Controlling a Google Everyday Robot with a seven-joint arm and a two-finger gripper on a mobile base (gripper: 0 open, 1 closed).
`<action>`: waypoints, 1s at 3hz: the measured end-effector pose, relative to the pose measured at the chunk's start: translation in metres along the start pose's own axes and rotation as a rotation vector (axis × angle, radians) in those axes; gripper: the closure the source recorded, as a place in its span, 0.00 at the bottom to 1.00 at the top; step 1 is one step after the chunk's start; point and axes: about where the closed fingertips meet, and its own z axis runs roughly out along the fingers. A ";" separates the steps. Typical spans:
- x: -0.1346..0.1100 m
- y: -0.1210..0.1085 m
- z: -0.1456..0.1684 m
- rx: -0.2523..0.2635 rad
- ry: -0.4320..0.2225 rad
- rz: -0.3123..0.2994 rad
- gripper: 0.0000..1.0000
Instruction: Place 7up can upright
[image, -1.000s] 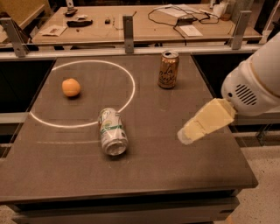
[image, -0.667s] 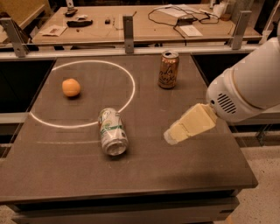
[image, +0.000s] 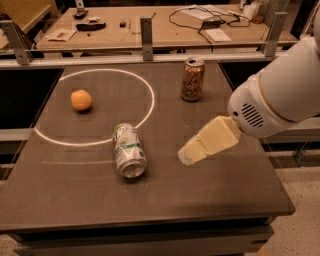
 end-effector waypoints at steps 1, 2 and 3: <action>-0.014 0.036 -0.002 -0.090 -0.016 -0.022 0.00; -0.020 0.071 0.006 -0.167 0.003 -0.030 0.00; -0.023 0.101 0.024 -0.214 0.039 -0.028 0.00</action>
Offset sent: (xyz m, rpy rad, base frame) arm -0.0491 0.1008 -0.0119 0.1308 0.1824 0.1542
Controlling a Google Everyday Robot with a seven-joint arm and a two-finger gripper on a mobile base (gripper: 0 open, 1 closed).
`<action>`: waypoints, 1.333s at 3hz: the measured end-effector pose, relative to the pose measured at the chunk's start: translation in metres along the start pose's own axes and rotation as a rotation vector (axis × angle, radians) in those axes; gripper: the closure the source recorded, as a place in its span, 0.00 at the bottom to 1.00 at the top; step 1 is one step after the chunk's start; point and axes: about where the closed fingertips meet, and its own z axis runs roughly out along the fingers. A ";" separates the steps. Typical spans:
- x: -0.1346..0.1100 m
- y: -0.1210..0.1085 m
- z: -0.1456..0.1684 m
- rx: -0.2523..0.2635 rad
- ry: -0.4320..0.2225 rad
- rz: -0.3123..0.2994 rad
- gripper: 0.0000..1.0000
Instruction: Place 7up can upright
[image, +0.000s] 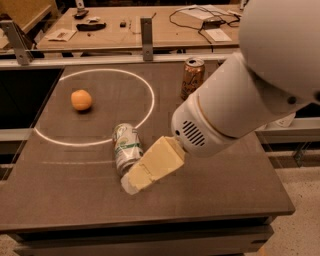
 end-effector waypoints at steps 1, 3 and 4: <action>-0.009 0.024 0.025 -0.016 0.023 -0.034 0.00; -0.025 0.047 0.074 0.002 0.075 -0.102 0.00; -0.041 0.034 0.098 0.039 0.111 -0.115 0.00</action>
Offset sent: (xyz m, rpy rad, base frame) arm -0.0038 0.0817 -0.0573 -0.0817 0.0509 0.0904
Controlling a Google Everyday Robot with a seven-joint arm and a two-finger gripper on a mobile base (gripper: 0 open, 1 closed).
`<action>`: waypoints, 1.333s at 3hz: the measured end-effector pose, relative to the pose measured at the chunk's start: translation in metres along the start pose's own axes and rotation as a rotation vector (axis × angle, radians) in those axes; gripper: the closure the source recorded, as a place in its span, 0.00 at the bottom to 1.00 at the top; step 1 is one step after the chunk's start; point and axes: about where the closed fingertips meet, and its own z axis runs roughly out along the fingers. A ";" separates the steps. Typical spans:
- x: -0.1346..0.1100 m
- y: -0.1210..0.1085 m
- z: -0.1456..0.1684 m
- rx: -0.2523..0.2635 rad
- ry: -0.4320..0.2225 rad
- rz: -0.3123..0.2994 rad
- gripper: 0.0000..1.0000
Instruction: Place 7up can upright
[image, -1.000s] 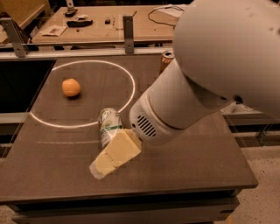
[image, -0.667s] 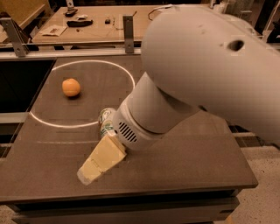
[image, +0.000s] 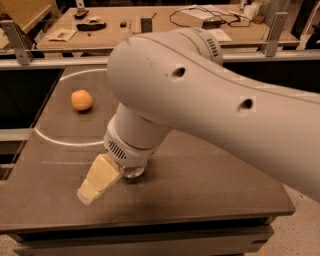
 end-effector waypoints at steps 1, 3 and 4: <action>-0.006 -0.018 0.019 0.036 0.056 -0.002 0.00; 0.002 -0.021 0.035 0.107 0.094 -0.003 0.18; 0.004 -0.020 0.034 0.131 0.096 -0.022 0.39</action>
Offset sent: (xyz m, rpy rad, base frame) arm 0.0325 0.0029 -0.0392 -0.1480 0.0107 -0.0054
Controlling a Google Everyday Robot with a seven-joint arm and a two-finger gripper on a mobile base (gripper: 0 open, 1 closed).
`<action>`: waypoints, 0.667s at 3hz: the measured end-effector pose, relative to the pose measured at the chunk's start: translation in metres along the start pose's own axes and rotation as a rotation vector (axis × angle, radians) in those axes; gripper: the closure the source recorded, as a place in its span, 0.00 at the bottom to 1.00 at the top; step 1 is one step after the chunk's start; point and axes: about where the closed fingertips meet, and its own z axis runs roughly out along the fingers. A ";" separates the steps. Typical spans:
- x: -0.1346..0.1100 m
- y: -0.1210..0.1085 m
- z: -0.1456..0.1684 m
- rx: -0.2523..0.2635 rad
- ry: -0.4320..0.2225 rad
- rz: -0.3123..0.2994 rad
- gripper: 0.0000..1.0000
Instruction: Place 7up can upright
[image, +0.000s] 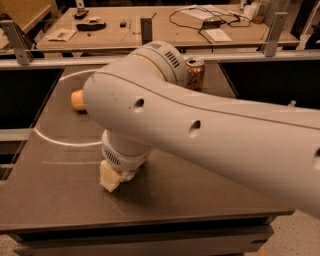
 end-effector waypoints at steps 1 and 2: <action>0.004 -0.001 -0.004 0.015 -0.007 -0.020 0.64; 0.003 -0.006 -0.018 0.023 -0.053 -0.036 0.87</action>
Offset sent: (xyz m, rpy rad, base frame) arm 0.0002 -0.0186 0.0340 0.0570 -0.1039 0.0563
